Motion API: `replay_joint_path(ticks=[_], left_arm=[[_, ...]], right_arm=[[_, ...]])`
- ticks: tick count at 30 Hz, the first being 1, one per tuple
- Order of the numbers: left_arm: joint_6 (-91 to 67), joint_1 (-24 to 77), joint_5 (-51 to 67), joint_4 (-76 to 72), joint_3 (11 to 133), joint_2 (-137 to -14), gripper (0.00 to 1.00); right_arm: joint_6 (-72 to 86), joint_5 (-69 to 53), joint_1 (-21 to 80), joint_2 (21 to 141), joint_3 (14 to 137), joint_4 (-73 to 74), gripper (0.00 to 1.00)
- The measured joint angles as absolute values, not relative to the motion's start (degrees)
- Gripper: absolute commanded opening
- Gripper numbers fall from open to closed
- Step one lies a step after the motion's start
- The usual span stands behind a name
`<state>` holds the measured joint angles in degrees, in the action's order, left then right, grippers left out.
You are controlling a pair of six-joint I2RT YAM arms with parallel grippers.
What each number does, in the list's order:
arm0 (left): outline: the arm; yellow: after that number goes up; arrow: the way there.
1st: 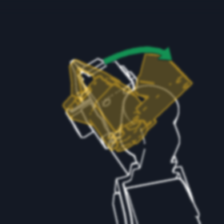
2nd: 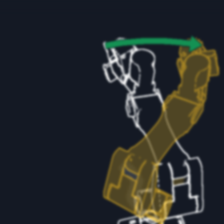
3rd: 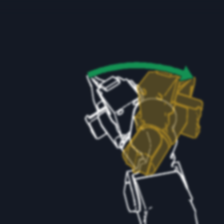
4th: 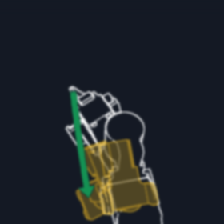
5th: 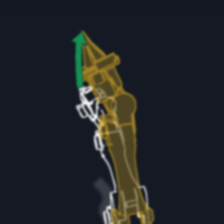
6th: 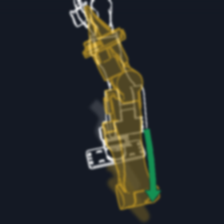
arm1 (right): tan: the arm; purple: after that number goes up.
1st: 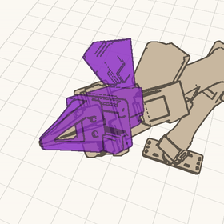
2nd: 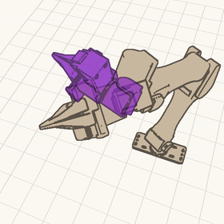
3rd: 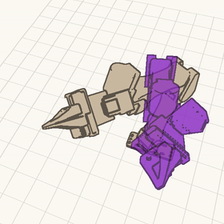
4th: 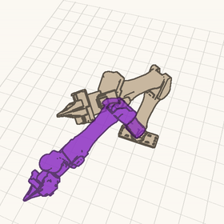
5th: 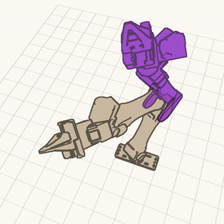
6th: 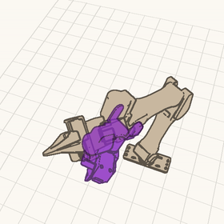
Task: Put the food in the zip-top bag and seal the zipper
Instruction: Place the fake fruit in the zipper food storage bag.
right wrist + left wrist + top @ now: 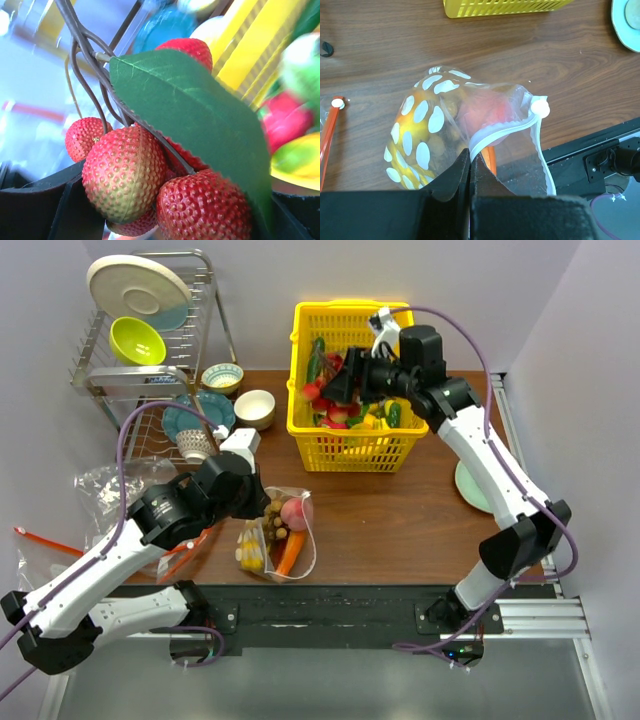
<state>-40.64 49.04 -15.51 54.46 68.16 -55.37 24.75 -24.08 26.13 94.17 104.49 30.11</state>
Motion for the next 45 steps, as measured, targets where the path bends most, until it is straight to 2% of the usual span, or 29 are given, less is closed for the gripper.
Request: replay_joint_path(ticks=[5, 11, 19, 27, 38, 45], left_arm=[[-40.64, 49.04, -15.51, 54.35, 68.16, -55.07, 0.00], [-40.64, 49.04, -15.46, 53.95, 68.16, -55.05, 0.00], [-40.27, 49.04, -14.61, 52.16, 68.16, -55.99, 0.00], [-40.93, 49.04, -10.81, 48.25, 68.16, -58.41, 0.00], [-42.39, 49.04, -6.87, 45.50, 68.16, -59.42, 0.00], [-43.09, 49.04, -5.67, 44.29, 68.16, -59.86, 0.00]], right_arm=[[26.92, -30.85, 30.35, 85.43, 90.45, 27.20, 0.20], [30.50, -35.79, 41.91, 74.04, 79.18, 20.84, 0.21], [36.32, -36.64, 52.47, 64.77, 64.03, 8.73, 0.21], [40.25, -29.10, 55.16, 59.81, 49.34, -2.70, 0.20], [38.09, -16.14, 55.24, 58.78, 46.65, -4.82, 0.19], [36.60, -9.23, 55.29, 56.90, 43.13, -2.90, 0.23]])
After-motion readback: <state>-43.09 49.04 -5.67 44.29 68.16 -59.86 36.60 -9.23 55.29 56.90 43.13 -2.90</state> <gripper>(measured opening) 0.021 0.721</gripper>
